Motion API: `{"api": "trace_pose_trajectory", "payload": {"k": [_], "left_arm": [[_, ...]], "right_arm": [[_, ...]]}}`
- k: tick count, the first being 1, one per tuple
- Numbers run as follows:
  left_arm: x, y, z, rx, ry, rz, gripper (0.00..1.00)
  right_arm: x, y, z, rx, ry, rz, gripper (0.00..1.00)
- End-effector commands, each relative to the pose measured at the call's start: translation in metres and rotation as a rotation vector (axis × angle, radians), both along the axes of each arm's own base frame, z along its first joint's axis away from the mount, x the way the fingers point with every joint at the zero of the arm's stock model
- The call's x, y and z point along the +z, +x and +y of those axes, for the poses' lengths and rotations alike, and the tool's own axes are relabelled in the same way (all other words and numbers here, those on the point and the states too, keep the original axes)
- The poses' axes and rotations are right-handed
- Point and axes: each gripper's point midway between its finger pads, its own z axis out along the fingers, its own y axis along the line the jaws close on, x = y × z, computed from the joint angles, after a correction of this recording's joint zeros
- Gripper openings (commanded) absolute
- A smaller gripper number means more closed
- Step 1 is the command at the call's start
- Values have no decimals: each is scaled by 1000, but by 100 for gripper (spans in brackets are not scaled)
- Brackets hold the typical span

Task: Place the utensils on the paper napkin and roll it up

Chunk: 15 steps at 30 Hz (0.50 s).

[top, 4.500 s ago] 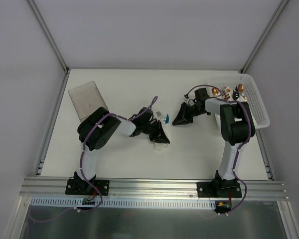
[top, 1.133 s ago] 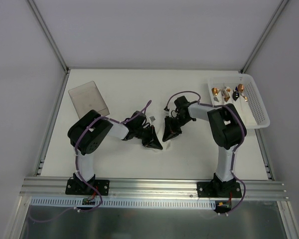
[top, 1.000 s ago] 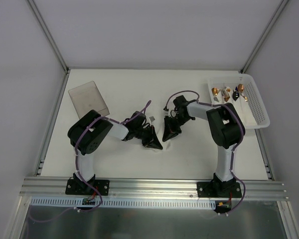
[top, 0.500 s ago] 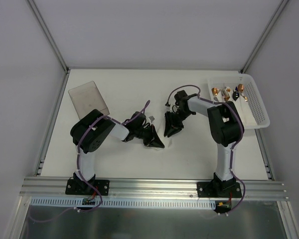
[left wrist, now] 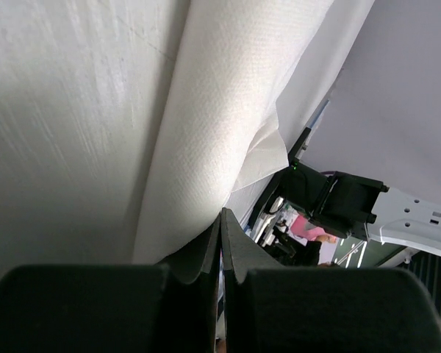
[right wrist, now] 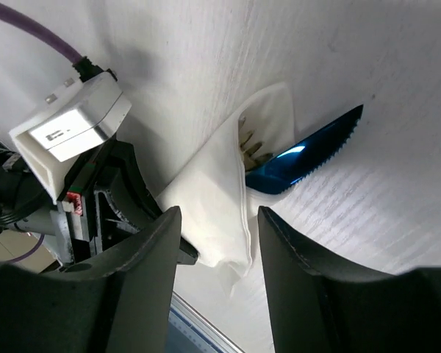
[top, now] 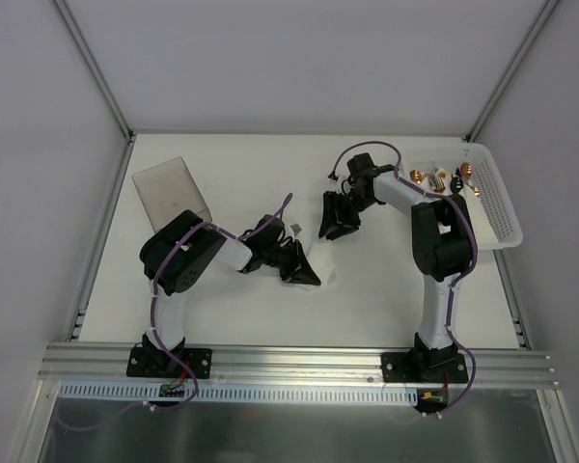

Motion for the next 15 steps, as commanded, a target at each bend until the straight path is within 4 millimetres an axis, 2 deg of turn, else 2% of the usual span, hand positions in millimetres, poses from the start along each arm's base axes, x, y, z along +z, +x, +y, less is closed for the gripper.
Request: {"api": "trace_pose_trajectory", "payload": {"k": [1, 15], "left_arm": [[-83, -19, 48, 90, 325, 106, 0], [-82, -20, 49, 88, 324, 102, 0]], "right_arm": [[-10, -4, 3, 9, -8, 58, 50], [-37, -34, -14, 9, -71, 169, 51]]}}
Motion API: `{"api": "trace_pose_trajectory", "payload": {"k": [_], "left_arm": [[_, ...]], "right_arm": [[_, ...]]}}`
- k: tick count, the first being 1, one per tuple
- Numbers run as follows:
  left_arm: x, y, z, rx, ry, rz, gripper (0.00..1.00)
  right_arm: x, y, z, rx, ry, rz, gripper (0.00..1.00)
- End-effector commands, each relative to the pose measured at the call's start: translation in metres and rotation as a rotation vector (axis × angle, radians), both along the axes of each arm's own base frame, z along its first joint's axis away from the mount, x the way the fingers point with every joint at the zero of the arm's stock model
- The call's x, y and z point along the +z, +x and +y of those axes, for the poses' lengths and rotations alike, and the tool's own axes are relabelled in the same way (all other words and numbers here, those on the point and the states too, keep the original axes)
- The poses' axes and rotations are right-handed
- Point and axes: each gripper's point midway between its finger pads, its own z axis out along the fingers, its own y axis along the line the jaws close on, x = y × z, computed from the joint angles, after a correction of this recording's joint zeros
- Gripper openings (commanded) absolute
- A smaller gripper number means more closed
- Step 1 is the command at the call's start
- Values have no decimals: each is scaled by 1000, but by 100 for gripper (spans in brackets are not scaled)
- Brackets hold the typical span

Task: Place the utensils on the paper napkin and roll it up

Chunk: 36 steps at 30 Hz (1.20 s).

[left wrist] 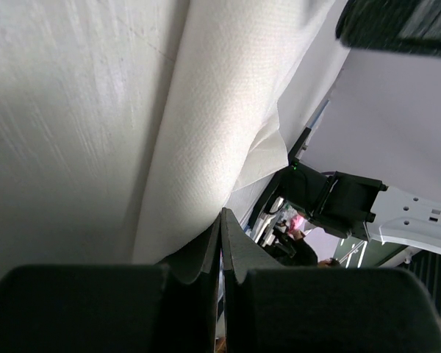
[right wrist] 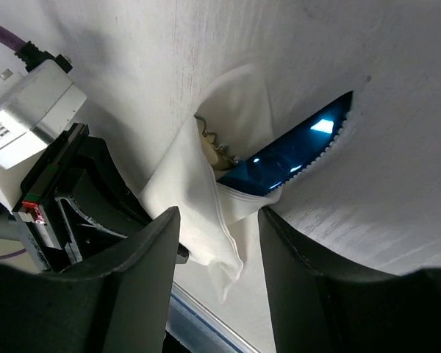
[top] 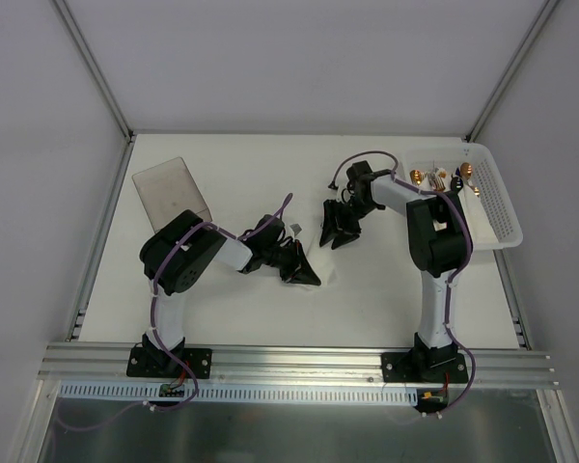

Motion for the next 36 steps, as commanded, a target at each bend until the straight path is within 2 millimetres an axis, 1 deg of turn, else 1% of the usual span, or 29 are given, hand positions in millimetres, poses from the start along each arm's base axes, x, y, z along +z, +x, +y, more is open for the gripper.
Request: {"api": "trace_pose_trajectory", "payload": {"k": [1, 4, 7, 11, 12, 14, 15, 21, 25, 28, 31, 32, 34, 35, 36], "left_arm": [[-83, -20, 49, 87, 325, 102, 0], [-82, -20, 50, 89, 323, 104, 0], [-83, -20, 52, 91, 327, 100, 0], [-84, -20, 50, 85, 324, 106, 0], [-84, -19, 50, 86, 322, 105, 0], [-82, -17, 50, 90, 321, 98, 0], [-82, -18, 50, 91, 322, 97, 0], [-83, -19, 51, 91, 324, 101, 0], [-83, -19, 52, 90, 323, 100, 0], [-83, -18, 52, 93, 323, 100, 0], [-83, -18, 53, 92, 323, 101, 0], [-83, -18, 52, 92, 322, 102, 0], [-83, -18, 53, 93, 321, 101, 0], [-83, -18, 53, 93, 321, 101, 0], [-84, -19, 53, 91, 322, 103, 0]], "right_arm": [[-13, -21, -10, 6, -47, 76, 50], [-13, -28, -11, -6, -34, 121, 50], [-10, -27, -14, -28, -48, 109, 50], [-22, -20, -21, -81, -124, 116, 49], [-27, -19, -26, -97, -161, 118, 48], [-31, -20, -27, -133, -185, 126, 46], [-34, -19, -31, -156, -217, 119, 46], [-40, -11, -39, -215, -332, 61, 48], [-40, -2, -34, -225, -342, 25, 47], [-40, -1, -31, -220, -355, 23, 45], [-41, 0, -30, -212, -373, 16, 41], [-41, 2, -30, -209, -377, 13, 38], [-41, 4, -29, -203, -384, 1, 36], [-43, 5, -29, -201, -390, 5, 33], [-40, 11, -27, -199, -387, -8, 32]]}}
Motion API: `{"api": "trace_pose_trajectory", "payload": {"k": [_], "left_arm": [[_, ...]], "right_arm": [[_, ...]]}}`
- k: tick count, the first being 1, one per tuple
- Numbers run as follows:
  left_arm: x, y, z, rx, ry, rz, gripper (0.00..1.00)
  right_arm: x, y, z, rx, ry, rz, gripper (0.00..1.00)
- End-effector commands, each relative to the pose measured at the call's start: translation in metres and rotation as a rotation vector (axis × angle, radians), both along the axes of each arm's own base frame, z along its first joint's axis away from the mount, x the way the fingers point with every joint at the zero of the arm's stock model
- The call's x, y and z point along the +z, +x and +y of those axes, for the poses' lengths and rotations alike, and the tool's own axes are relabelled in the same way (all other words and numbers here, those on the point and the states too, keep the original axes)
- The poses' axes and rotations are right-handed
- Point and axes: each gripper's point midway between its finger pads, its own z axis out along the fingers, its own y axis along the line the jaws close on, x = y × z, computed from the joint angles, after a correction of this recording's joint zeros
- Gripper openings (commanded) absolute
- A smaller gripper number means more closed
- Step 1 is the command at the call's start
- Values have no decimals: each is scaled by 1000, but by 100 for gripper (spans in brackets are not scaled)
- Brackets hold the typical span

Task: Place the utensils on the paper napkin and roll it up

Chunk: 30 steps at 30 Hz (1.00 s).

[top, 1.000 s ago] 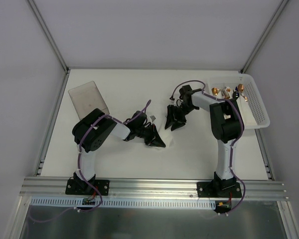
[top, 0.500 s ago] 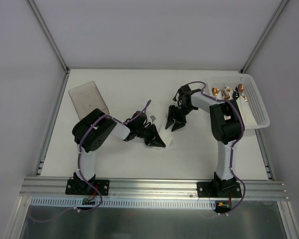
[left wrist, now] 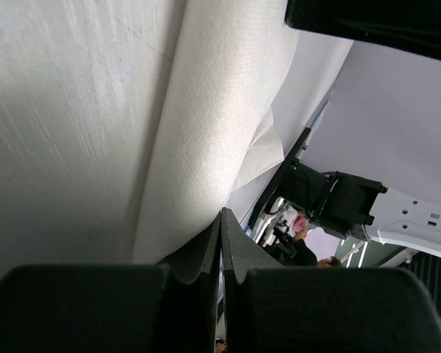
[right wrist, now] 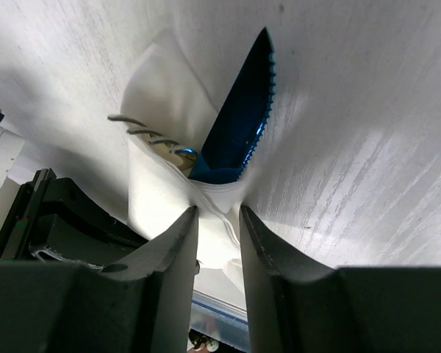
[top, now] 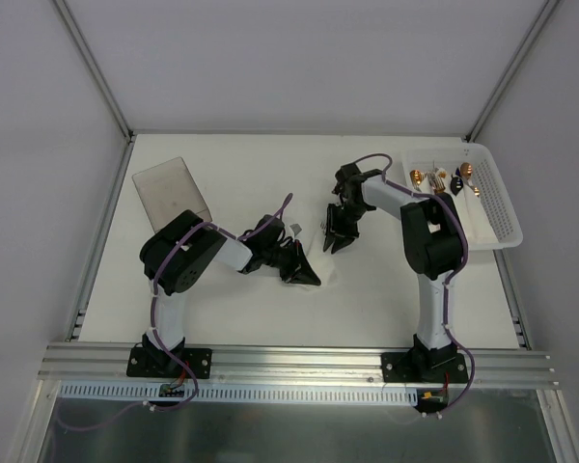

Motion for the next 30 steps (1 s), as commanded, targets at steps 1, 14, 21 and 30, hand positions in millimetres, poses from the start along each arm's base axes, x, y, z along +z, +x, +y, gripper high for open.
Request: {"api": "trace_pose_trajectory", "payload": {"k": [1, 14, 21, 30], "left_arm": [[-84, -19, 53, 91, 323, 108, 0], [-82, -18, 56, 96, 315, 102, 0], [-67, -11, 53, 97, 271, 25, 0], [-10, 5, 51, 83, 192, -199, 43]], "right_arm": [[-32, 20, -19, 20, -157, -67, 30], [-28, 15, 2, 78, -27, -36, 0], [-10, 16, 11, 86, 141, -106, 0], [23, 27, 21, 76, 355, -207, 0]]}}
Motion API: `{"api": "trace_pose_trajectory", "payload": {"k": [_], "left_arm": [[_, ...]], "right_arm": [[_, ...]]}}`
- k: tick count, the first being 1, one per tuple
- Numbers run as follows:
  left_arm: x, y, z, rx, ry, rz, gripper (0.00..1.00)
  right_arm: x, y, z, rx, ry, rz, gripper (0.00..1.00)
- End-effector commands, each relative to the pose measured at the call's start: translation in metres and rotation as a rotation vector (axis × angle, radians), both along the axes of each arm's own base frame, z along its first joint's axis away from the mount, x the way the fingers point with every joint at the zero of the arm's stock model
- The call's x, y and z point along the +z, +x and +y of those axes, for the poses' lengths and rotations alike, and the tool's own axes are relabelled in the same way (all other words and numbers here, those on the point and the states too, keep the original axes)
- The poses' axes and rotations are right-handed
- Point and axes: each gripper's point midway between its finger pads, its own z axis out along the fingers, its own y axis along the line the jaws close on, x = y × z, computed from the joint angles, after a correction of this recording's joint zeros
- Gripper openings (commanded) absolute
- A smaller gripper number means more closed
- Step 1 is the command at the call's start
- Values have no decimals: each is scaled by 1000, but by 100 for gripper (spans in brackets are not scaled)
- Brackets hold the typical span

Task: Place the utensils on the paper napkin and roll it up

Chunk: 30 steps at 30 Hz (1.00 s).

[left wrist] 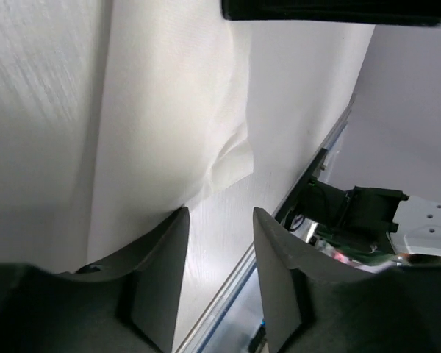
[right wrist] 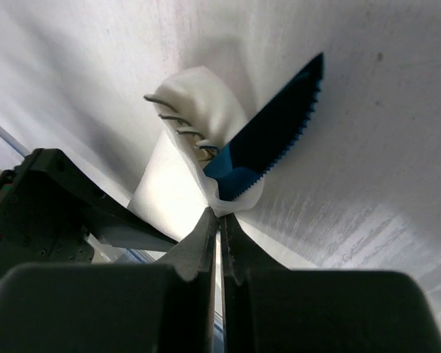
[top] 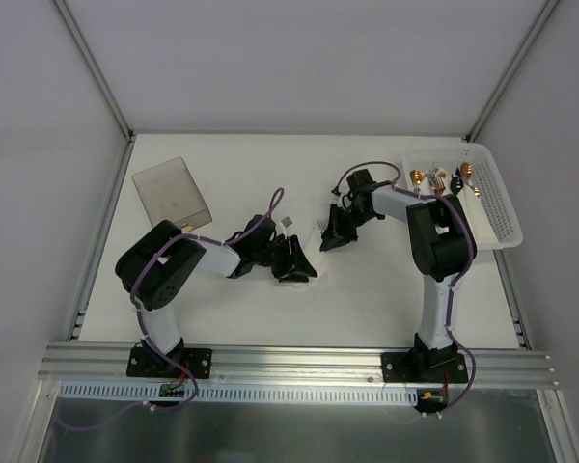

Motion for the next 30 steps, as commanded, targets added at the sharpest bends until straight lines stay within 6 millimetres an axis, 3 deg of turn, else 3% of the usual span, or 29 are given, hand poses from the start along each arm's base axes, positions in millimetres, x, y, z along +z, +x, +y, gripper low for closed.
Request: {"api": "trace_pose_trajectory", "payload": {"k": [1, 5, 10, 14, 30], "left_arm": [[-23, -2, 35, 39, 165, -38, 46], [8, 8, 42, 50, 151, -131, 51], [31, 25, 64, 96, 128, -203, 54], [43, 37, 75, 88, 121, -249, 56], [70, 78, 78, 33, -5, -338, 62]], "right_arm": [[24, 25, 4, 4, 98, -157, 0], [36, 28, 8, 12, 152, -202, 0], [46, 28, 12, 39, 213, -236, 0], [56, 25, 15, 69, 265, -264, 0], [92, 5, 23, 228, 424, -369, 0]]}}
